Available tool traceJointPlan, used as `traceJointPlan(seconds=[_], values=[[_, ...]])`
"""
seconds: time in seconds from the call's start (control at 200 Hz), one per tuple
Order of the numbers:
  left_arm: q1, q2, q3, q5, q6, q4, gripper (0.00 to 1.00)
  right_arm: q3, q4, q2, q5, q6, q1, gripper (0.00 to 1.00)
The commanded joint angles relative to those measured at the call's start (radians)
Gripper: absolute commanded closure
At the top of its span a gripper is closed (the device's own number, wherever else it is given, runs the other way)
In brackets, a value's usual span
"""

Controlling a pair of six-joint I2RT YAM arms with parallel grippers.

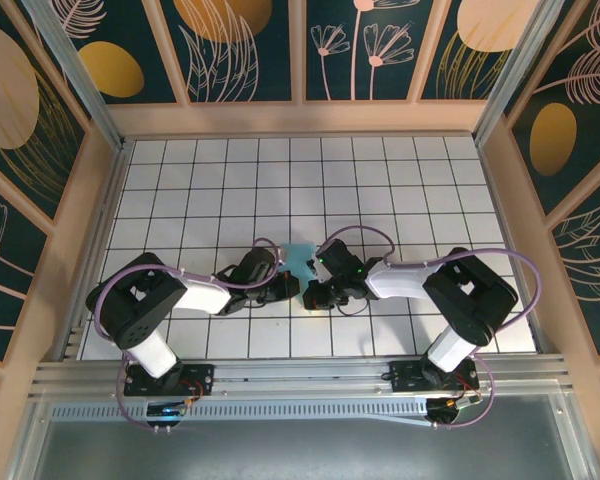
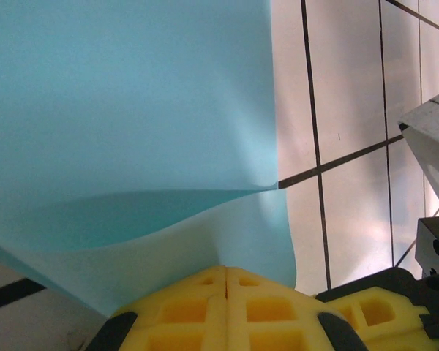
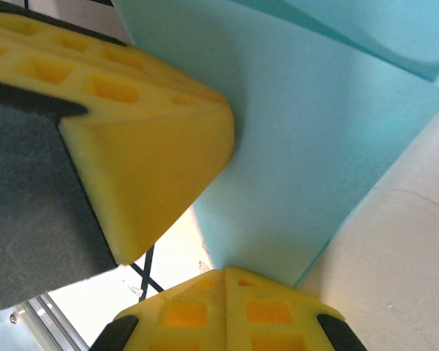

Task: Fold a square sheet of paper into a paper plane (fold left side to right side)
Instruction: Third fold the triangle at the center of the table.

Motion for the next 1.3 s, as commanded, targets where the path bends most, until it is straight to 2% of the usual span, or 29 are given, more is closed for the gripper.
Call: traceJointPlan(seconds=[0.0, 0.155, 0.305, 0.53, 0.791, 0.911, 1.061, 1.296], values=[[0.051, 0.025, 0.013, -0.088, 0.052, -0.053, 1.00, -0.043, -0.157, 0.042, 0.101, -0.030, -0.008, 1.00], [0.125, 0.013, 0.017, -0.076, 0.096, -0.063, 1.00, -0.047, -0.156, 0.041, 0.097, -0.031, -0.007, 1.00], [0.188, 0.015, 0.038, -0.110, 0.163, -0.108, 1.00, -0.043, -0.153, 0.041, 0.090, -0.031, -0.007, 1.00], [0.233, -0.009, 0.046, -0.097, 0.192, -0.112, 1.00, -0.044, -0.151, 0.034, 0.088, -0.031, -0.008, 1.00], [0.229, -0.188, 0.026, -0.018, 0.221, -0.165, 1.00, -0.041, -0.133, 0.031, 0.085, -0.025, -0.008, 1.00], [0.177, -0.246, -0.010, 0.051, 0.195, -0.129, 1.00, -0.048, -0.126, 0.027, 0.091, -0.022, -0.010, 1.00], [0.084, -0.205, -0.008, 0.073, 0.157, -0.100, 1.00, -0.058, -0.114, 0.024, 0.095, -0.015, -0.013, 1.00], [0.068, -0.105, 0.015, 0.064, 0.150, -0.057, 1.00, -0.056, -0.118, 0.022, 0.093, -0.016, -0.014, 1.00]])
